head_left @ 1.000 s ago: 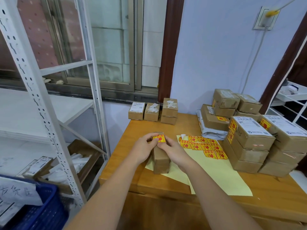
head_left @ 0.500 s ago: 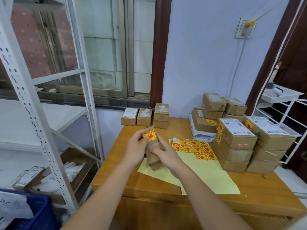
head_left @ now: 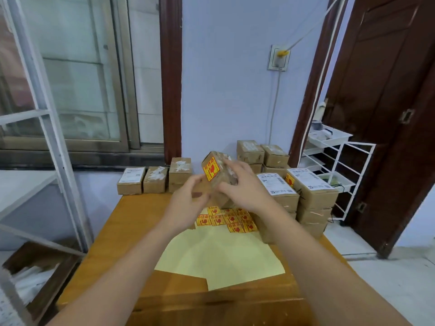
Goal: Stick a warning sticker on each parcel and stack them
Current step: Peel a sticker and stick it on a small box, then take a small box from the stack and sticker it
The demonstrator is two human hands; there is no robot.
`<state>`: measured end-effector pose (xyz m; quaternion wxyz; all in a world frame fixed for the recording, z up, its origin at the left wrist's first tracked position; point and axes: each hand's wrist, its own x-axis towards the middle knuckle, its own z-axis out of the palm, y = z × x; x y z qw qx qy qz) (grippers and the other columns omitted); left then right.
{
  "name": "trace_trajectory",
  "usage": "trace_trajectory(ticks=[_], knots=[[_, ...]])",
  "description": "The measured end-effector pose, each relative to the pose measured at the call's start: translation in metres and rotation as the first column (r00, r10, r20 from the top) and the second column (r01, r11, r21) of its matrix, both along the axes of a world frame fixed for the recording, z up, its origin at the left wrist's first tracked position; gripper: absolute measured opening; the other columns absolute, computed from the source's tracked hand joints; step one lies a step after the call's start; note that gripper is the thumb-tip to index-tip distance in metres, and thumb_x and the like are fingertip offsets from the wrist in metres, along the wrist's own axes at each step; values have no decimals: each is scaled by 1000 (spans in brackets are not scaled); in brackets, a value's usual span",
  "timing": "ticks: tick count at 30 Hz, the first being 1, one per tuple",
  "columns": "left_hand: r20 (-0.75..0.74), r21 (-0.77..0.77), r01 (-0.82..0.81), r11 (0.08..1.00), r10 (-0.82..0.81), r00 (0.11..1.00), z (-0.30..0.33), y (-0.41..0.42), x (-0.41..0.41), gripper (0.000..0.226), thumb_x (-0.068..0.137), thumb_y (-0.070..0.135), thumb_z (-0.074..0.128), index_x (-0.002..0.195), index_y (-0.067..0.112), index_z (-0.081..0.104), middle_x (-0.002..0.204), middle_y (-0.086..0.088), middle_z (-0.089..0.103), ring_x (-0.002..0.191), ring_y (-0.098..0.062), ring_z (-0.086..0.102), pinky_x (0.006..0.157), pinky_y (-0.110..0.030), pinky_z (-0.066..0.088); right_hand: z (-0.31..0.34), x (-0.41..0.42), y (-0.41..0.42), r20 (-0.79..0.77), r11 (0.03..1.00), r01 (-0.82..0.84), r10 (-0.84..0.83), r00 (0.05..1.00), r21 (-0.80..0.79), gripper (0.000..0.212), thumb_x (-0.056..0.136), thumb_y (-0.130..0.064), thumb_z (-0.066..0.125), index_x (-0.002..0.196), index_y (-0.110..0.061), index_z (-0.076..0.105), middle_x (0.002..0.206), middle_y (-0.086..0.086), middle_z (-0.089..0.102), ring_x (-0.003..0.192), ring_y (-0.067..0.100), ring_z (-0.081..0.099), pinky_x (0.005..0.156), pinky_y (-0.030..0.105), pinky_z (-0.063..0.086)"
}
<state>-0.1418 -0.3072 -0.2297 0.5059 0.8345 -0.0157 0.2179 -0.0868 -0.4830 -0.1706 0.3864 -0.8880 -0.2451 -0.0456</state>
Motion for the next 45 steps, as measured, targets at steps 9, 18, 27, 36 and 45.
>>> trace_trajectory(ticks=[9,18,27,36,45], knots=[[-276,728,127,674,118,954,-69,-17,7,69,92,72,44,151,36,41,157,11,44,140,-17,40,112,-41,36,41,51,-81,146,963,229,-208,967,-144,93,66,-60,58,153,-34,38,158,0,36,141,29,40,112,51,40],[-349,714,160,682,148,925,-107,-18,10,69,92,76,38,150,39,42,159,16,38,144,-10,34,119,-36,25,29,75,-97,215,865,371,-313,925,-337,76,82,-58,58,151,-35,40,158,3,32,137,40,39,107,53,43],[-362,705,174,687,138,922,-116,-12,14,67,92,75,38,149,39,43,159,15,38,145,-11,32,119,-37,26,19,81,-89,207,794,391,-331,920,-466,74,82,-60,46,151,-33,41,154,7,41,133,40,44,103,50,45],[-381,671,178,720,128,916,-110,-10,15,65,95,71,42,150,37,44,156,14,42,143,-11,36,119,-37,29,24,81,-85,254,722,398,-307,917,-566,47,90,-48,46,131,-27,59,133,7,57,120,37,53,95,49,48],[-378,659,172,732,124,917,-107,-7,12,63,95,70,43,149,36,45,155,13,44,142,-10,37,119,-37,31,27,79,-84,287,723,414,-301,909,-553,34,93,-37,44,118,-26,65,122,7,63,113,33,55,93,49,49]])
